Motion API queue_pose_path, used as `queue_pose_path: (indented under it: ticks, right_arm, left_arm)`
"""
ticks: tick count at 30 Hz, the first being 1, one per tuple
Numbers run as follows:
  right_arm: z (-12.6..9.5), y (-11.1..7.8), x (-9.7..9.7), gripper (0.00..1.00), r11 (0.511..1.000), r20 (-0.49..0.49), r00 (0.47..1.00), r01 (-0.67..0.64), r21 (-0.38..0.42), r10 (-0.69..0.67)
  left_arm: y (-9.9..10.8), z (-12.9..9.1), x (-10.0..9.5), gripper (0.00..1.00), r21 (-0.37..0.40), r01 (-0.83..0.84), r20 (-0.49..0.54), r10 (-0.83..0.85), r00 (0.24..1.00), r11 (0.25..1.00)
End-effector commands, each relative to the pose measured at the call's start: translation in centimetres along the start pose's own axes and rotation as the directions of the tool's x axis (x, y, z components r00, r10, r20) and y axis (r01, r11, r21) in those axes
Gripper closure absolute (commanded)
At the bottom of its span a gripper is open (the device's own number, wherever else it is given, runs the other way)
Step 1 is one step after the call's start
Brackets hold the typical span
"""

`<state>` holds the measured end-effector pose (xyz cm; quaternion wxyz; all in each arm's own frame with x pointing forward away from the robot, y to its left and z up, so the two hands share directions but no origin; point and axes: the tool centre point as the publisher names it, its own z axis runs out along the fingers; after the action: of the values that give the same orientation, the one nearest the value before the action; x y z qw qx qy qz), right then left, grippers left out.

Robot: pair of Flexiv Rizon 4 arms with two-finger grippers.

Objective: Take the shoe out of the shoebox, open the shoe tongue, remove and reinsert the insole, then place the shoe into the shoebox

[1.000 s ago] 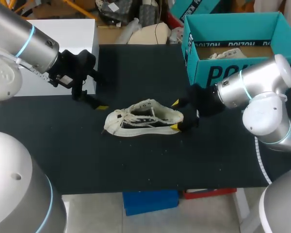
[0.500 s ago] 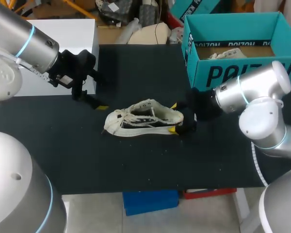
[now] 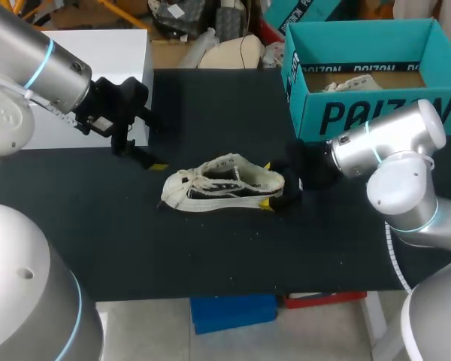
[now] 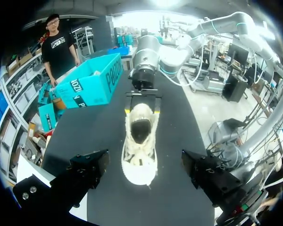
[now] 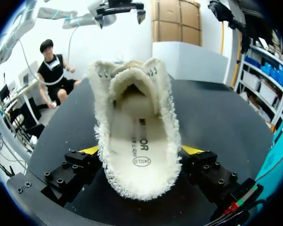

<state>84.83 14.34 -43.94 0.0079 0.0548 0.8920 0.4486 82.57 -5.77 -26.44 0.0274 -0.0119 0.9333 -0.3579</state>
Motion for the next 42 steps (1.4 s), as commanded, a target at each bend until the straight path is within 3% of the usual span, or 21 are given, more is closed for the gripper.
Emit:
queue_pose_path:
  ticks: [1,11,12,16,21,25,40,42]
  right_arm:
    - [0.4,-0.3,-0.4,1.0,1.0,-0.004,1.0,0.0,-0.005,0.0]
    - [0.4,-0.3,-0.4,1.0,1.0,-0.004,1.0,0.0,-0.005,0.0]
    - [0.4,-0.3,-0.4,1.0,1.0,-0.004,1.0,0.0,-0.005,0.0]
    - [0.4,-0.3,-0.4,1.0,1.0,-0.004,1.0,0.0,-0.005,0.0]
    - [0.4,-0.3,-0.4,1.0,1.0,-0.004,1.0,0.0,-0.005,0.0]
    - [0.4,-0.3,-0.4,1.0,1.0,-0.004,1.0,0.0,-0.005,0.0]
    - [0.4,-0.3,-0.4,1.0,1.0,-0.004,1.0,0.0,-0.005,0.0]
    - [0.4,-0.3,-0.4,1.0,1.0,-0.004,1.0,0.0,-0.005,0.0]
  left_arm:
    - [0.1,0.1,0.1,0.0,0.002,-0.002,0.005,0.002,1.0,1.0]
    - [0.1,0.1,0.1,0.0,0.002,-0.002,0.005,0.002,1.0,1.0]
    - [-0.6,0.3,-0.1,0.0,-0.046,0.04,0.041,-0.038,0.998,0.998]
    - [-2.2,0.8,0.0,0.0,-0.094,0.156,0.08,-0.149,0.986,0.983]
    - [-2.6,1.8,0.0,0.0,-0.237,0.28,0.15,-0.25,0.957,0.93]
    - [-3.3,1.9,0.3,0.0,-0.302,0.309,0.154,-0.273,0.95,0.902]
    - [-3.3,1.9,0.3,0.0,-0.302,0.309,0.154,-0.273,0.95,0.902]
    - [-4.0,2.2,-0.1,0.0,-0.315,0.407,0.215,-0.353,0.911,0.857]
